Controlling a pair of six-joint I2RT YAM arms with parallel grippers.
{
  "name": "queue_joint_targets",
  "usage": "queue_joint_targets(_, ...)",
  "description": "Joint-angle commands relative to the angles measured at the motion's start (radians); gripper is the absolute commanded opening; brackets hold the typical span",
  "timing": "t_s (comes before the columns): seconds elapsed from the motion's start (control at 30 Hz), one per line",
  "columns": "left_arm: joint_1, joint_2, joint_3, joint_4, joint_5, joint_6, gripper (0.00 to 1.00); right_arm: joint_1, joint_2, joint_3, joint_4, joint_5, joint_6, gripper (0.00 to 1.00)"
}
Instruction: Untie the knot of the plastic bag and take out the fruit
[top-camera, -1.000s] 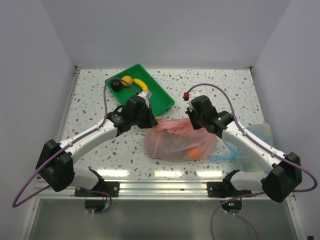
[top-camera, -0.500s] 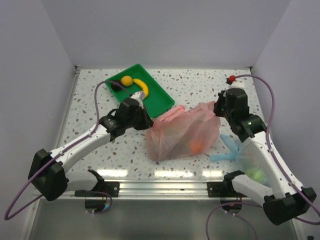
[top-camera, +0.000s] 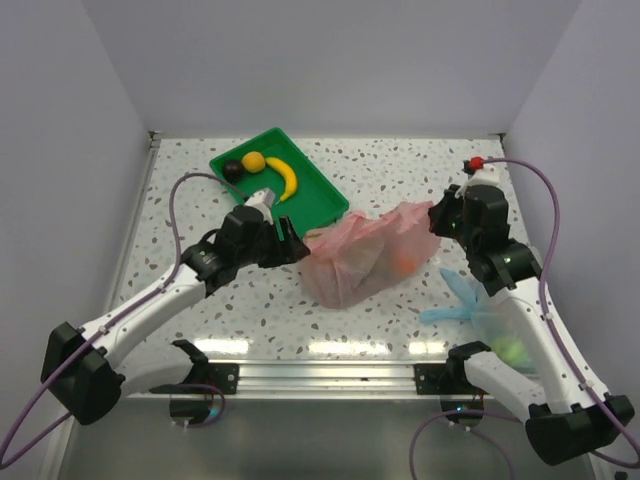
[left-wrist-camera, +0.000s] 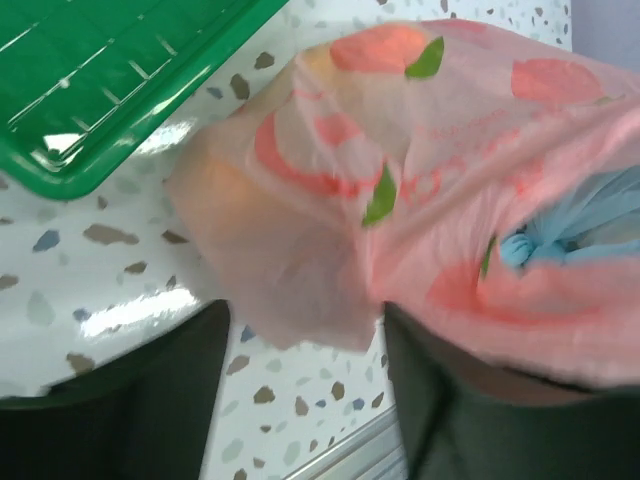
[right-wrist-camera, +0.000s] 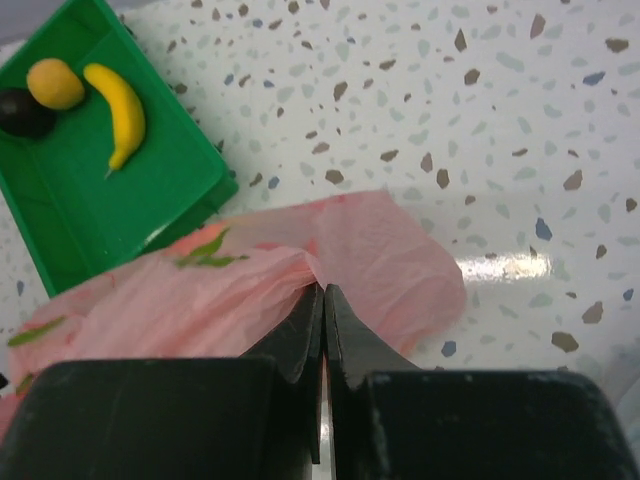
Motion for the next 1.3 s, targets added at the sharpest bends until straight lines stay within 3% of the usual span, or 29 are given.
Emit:
queue_joint_targets(0.0,-0.002,-0.142,-0.020,-0.042,-0.058,0.013,0.75,-0.010,-0.038,-0.077,-0.022,-0.079,0.007,0.00)
queue_joint_targets(0.03,-0.008,-0.158,-0.007,-0.063,-0.107,0.024,0.90,-0.010,-0.041,-0.084,-0.028,-0.099,0.003,0.00)
queue_joint_targets(0.1,-0.052,-0.165,0.067,-0.134,-0.154,0.062,0.99,-0.010,-0.046,-0.097,-0.045,-0.120,-0.007,0.00)
queue_joint_targets(0.23,-0.200,-0.086,0.240,-0.208,-0.337,0.122,1.00,-0.008,-0.041,-0.087,-0.046,-0.137,-0.033,0.00)
queue_joint_targets(0.5,-0.335,0.170,0.475,-0.218,-0.509,0.113,1.00,-0.008,-0.049,-0.066,-0.051,-0.137,-0.050,0.00)
queue_joint_targets(0.67,-0.447,0.320,0.644,-0.261,-0.688,0.119,1.00,-0.008,-0.058,-0.057,-0.058,-0.169,-0.044,0.00)
queue_joint_targets(0.9,-0.467,0.477,0.721,-0.280,-0.808,0.141,0.98,-0.010,-0.069,-0.080,-0.051,-0.194,-0.033,0.00)
queue_joint_targets(0.97,-0.467,0.497,0.707,-0.300,-0.875,0.106,0.95,-0.008,-0.075,-0.087,-0.049,-0.193,-0.035,0.00)
queue_joint_targets(1.07,-0.464,0.473,0.632,-0.321,-0.937,0.049,0.75,-0.010,-0.087,-0.098,-0.049,-0.185,-0.036,0.00)
queue_joint_targets(1.1,-0.464,0.459,0.604,-0.317,-0.948,0.038,0.60,-0.008,-0.089,-0.101,-0.049,-0.182,-0.036,0.00)
queue_joint_targets(1.17,-0.456,0.416,0.526,-0.320,-0.962,-0.005,0.45,-0.010,-0.090,-0.104,-0.049,-0.177,-0.038,0.00)
queue_joint_targets(1.2,-0.455,0.396,0.499,-0.336,-0.962,-0.020,0.29,-0.010,-0.092,-0.106,-0.051,-0.145,-0.036,0.00)
queue_joint_targets(1.27,-0.438,0.330,0.408,-0.361,-0.959,-0.077,0.17,-0.010,-0.095,-0.114,-0.049,-0.101,-0.029,0.00)
